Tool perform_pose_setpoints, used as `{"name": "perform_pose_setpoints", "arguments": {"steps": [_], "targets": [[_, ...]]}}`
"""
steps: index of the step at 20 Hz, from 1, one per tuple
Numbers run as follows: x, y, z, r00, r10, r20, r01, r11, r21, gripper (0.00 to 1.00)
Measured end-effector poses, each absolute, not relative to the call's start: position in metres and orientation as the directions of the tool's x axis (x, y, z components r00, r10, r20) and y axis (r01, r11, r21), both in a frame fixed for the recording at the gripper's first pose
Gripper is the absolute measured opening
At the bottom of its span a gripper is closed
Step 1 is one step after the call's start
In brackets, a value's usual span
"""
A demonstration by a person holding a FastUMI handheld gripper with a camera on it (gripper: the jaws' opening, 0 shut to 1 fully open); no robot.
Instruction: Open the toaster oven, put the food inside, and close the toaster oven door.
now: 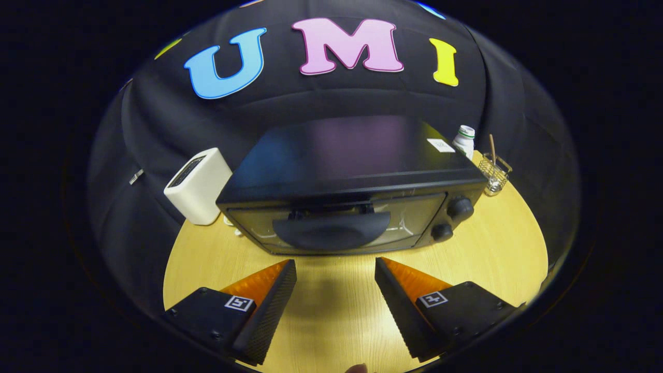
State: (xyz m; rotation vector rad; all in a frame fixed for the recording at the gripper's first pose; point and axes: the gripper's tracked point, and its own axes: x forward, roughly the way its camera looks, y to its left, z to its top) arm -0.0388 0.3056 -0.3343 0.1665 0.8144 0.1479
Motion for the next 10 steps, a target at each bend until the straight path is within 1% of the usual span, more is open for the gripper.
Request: {"name": "perform_pose_setpoints", "arguments": {"steps": [5,10], "targets": [[-0.019,0.293,-0.301,0.743,0.191,-0.642,-0.091,0.978,0.186,0.99],[-0.021,0.26,-0.242,0.825,0.205,-0.527,-0.129,0.976,0.177,0.99]]}}
